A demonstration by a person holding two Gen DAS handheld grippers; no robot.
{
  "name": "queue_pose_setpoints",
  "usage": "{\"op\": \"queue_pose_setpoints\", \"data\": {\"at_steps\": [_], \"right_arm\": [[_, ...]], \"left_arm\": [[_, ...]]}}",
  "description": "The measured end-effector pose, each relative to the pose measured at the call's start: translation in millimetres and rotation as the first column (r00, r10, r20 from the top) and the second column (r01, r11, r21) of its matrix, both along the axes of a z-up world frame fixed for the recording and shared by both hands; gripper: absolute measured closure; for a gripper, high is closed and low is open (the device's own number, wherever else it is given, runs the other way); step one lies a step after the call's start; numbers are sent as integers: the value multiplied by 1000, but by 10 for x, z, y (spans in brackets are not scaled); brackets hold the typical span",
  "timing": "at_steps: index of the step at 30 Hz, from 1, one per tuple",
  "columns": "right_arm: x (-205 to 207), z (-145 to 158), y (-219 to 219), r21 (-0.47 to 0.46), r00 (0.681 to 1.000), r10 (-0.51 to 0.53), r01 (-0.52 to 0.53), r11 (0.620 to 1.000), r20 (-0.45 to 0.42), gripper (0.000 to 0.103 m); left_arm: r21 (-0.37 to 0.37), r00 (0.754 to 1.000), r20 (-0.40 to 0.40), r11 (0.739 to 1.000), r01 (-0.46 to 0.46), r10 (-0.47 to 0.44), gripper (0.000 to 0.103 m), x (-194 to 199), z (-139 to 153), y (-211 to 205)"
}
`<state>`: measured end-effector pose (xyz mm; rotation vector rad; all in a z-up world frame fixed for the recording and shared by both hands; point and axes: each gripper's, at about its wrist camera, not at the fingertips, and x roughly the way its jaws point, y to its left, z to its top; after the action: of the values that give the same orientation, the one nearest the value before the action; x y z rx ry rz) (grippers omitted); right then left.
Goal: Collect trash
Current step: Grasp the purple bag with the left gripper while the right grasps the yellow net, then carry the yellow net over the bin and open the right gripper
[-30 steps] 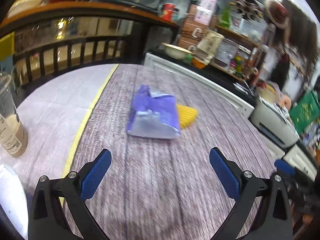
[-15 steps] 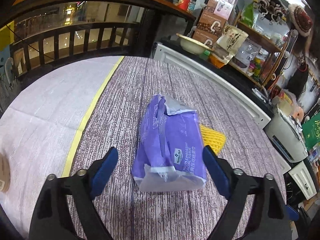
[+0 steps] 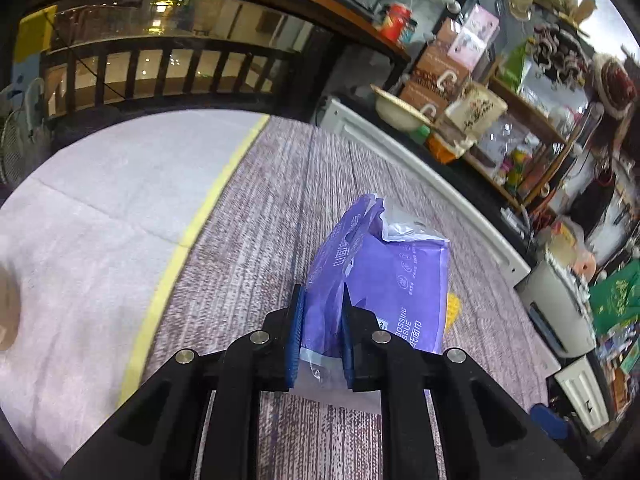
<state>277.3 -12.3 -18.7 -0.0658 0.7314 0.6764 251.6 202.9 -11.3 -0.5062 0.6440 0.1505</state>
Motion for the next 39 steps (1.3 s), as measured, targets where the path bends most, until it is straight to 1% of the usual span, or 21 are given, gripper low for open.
{"op": "queue_pose_setpoints", "data": {"at_steps": [3, 8, 11, 13, 15, 17, 21, 23, 24, 25, 26, 27, 30, 34, 39], "right_arm": [[132, -13, 145, -3, 1000, 13, -13, 1000, -16, 19], [516, -61, 436, -41, 999, -1, -1, 999, -38, 19], [822, -140, 553, -28, 993, -33, 30, 999, -109, 19], [956, -185, 616, -37, 990, -54, 50, 998, -128, 20], [1089, -243, 684, -59, 988, -82, 74, 995, -130, 22], [1170, -297, 734, -80, 985, -98, 87, 993, -140, 33], [1253, -368, 822, -109, 983, -101, 85, 990, -150, 43], [1238, -362, 835, -110, 985, -98, 83, 990, -139, 60], [1230, -349, 841, -114, 987, -98, 84, 990, -130, 66], [1214, -335, 844, -122, 988, -100, 85, 989, -118, 80], [1191, -316, 847, -135, 990, -99, 84, 987, -102, 88], [1153, -300, 831, -132, 991, -92, 78, 988, -99, 91], [1071, -271, 774, -115, 992, -80, 69, 991, -97, 93], [974, -211, 672, -93, 993, -80, 72, 993, -86, 94], [825, -90, 442, -54, 994, -84, 81, 995, -71, 94]], "left_arm": [[16, 998, 47, 999, -33, 32, 87, -178, 115, 22], [54, 993, 98, 996, -72, 67, 87, -361, 232, 16], [85, 990, 119, 993, -83, 72, 87, -429, 269, -8], [85, 988, 129, 992, -92, 80, 87, -457, 272, -6], [90, 988, 132, 992, -93, 81, 87, -466, 259, -9], [89, 989, 127, 992, -88, 77, 87, -460, 236, -10], [72, 990, 126, 994, -81, 72, 87, -459, 201, 10], [68, 989, 127, 995, -79, 70, 87, -477, 193, 5], [67, 990, 127, 995, -77, 68, 87, -486, 188, 2], [67, 990, 125, 995, -73, 64, 87, -484, 184, -2], [64, 990, 124, 995, -70, 62, 87, -485, 179, -5], [62, 990, 123, 996, -69, 61, 87, -487, 177, -4], [62, 990, 129, 996, -69, 61, 87, -508, 190, -22], [64, 989, 136, 996, -66, 57, 87, -550, 222, -57], [71, 988, 146, 996, -55, 44, 87, -625, 241, -120]]}}
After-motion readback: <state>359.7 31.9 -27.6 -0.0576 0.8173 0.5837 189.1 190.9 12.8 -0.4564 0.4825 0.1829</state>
